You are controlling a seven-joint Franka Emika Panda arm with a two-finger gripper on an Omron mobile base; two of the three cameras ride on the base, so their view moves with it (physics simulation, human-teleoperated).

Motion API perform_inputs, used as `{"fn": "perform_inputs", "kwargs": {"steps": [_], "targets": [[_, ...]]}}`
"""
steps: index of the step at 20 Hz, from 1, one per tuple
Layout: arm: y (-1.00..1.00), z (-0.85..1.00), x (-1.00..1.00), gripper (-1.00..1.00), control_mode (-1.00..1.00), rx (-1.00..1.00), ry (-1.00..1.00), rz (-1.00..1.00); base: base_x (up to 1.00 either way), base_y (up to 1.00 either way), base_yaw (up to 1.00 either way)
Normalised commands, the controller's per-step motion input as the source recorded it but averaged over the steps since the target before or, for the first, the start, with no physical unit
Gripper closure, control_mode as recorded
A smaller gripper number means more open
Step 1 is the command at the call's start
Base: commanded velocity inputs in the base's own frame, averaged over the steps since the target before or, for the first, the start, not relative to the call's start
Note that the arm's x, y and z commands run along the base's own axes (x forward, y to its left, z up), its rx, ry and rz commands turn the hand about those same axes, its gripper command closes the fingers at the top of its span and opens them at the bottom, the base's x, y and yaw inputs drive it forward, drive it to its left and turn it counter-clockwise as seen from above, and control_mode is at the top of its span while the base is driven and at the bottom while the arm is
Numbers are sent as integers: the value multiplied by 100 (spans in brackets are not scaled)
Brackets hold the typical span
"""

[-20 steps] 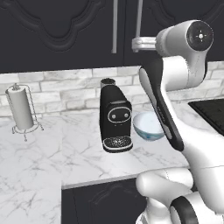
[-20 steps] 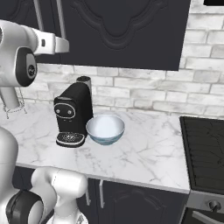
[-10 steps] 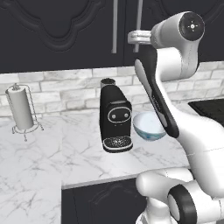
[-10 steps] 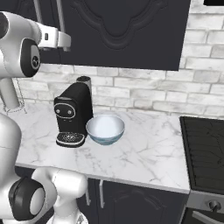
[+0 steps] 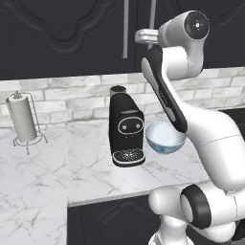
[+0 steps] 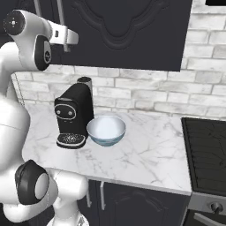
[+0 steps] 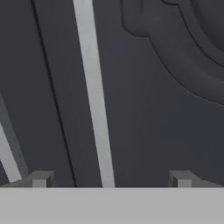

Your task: Open the cabinet. Pick the kiwi and pear from the cabinet and place them into the bowl. Then close the cabinet.

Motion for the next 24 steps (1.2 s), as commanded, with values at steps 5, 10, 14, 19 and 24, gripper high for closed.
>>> {"fn": "perform_inputs", "kwargs": {"steps": [5, 10, 14, 19, 24], "targets": [[9, -4, 55, -100, -100, 0, 0, 0, 0, 0, 0], [11, -8, 40, -100, -100, 0, 0, 0, 0, 0, 0], [3, -11, 35, -100, -100, 0, 0, 0, 0, 0, 0], [0, -13, 33, -100, -100, 0, 0, 0, 0, 0, 0], [0, -11, 27, 100, -100, 0, 0, 0, 0, 0, 0]]}}
